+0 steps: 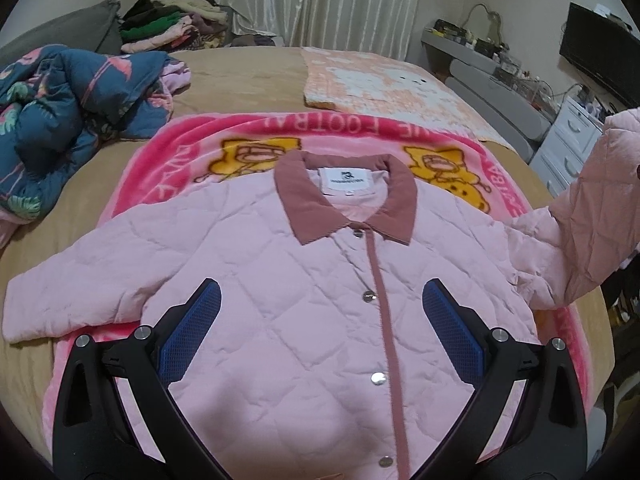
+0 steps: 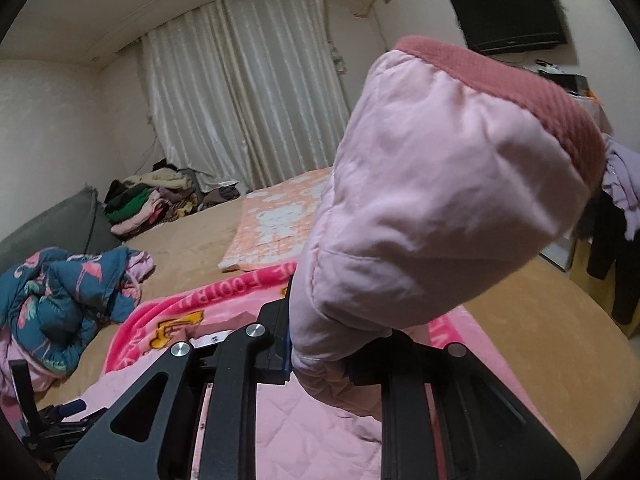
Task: Fold large clothes
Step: 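Grasp the sleeve cuff with the right tool and lift it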
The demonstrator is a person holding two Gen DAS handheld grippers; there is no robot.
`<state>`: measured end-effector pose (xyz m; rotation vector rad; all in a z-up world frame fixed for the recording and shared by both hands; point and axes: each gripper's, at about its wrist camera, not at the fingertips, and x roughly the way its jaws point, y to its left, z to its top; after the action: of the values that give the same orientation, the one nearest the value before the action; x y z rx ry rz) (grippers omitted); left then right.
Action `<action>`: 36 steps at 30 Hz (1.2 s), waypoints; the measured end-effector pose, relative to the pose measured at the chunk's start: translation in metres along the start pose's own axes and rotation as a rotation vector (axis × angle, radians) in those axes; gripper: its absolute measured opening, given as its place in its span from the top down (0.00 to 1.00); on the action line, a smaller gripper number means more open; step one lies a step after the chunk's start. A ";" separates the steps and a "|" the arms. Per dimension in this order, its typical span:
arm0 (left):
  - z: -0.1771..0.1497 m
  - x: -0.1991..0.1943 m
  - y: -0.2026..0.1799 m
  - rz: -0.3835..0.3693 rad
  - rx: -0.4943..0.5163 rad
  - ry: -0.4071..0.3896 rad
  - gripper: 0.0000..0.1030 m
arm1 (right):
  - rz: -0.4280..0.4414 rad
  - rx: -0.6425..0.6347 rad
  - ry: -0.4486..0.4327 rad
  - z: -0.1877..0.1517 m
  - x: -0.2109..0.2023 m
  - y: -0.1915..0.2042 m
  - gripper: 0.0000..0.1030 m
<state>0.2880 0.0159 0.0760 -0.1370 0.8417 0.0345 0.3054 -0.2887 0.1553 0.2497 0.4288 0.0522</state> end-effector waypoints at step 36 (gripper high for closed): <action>-0.018 0.014 0.124 -0.080 -0.223 0.042 0.08 | 0.217 -0.218 0.175 -0.100 0.083 0.190 0.83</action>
<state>0.2737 0.1358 0.0409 -0.3822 0.8724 0.0506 0.3398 -0.0737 0.0810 0.0761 0.5646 0.3340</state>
